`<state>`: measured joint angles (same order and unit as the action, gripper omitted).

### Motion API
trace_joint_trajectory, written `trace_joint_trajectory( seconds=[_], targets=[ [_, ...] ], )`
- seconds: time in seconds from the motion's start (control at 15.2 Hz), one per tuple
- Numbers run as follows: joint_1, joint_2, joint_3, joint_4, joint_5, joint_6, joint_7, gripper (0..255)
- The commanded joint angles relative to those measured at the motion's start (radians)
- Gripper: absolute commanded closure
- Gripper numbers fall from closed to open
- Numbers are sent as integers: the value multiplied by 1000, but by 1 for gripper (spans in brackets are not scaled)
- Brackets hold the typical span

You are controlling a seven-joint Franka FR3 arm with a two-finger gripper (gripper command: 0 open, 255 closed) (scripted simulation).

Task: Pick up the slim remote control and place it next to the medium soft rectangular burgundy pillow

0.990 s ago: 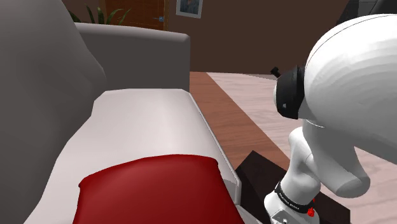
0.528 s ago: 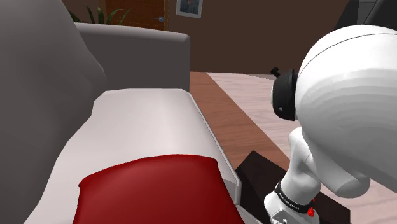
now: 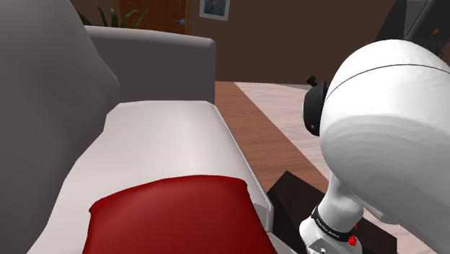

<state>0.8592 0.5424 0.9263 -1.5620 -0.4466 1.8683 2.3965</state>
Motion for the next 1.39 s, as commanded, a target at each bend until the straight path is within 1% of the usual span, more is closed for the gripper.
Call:
trace_joint_trajectory(
  seconds=[0.0, 0.92, 1.32],
  targets=[
    [3, 9, -6, -15, -9, 22, 6, 255],
    [21, 81, -56, -104, -76, 162, 48, 255],
    [21, 81, -56, -104, -76, 162, 48, 255]
  ],
)
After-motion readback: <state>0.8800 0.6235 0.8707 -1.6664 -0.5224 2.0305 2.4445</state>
